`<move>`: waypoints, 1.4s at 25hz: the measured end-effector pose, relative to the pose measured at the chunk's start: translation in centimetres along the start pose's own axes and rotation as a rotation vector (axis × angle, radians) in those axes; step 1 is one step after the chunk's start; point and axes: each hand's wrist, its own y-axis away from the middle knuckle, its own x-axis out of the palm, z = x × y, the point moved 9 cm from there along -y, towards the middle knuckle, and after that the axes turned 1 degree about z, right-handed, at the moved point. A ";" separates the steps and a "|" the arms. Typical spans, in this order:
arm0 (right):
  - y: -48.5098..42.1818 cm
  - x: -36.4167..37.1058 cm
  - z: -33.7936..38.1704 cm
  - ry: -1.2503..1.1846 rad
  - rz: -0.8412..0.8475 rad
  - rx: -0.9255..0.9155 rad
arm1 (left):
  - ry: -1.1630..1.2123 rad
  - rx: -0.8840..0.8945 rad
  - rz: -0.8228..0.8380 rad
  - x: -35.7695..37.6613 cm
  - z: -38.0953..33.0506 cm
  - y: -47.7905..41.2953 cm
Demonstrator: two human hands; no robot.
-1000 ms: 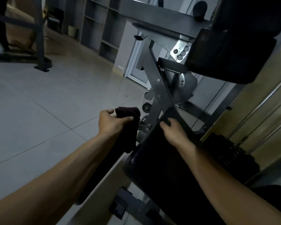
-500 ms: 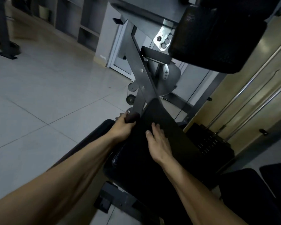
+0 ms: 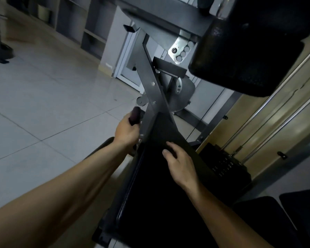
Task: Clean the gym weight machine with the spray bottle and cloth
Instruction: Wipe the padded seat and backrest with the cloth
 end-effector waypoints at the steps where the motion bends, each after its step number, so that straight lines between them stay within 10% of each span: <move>1: -1.4 -0.7 -0.4 0.012 -0.024 0.006 | -0.075 0.046 0.152 2.1 -0.7 -0.8; 4: -6.5 -1.3 -2.2 0.060 -0.043 0.063 | -0.172 -0.010 0.419 6.0 0.7 -1.2; 35: -11.0 2.2 -6.3 0.038 -0.022 0.170 | -0.669 0.208 0.569 15.2 -0.5 -13.5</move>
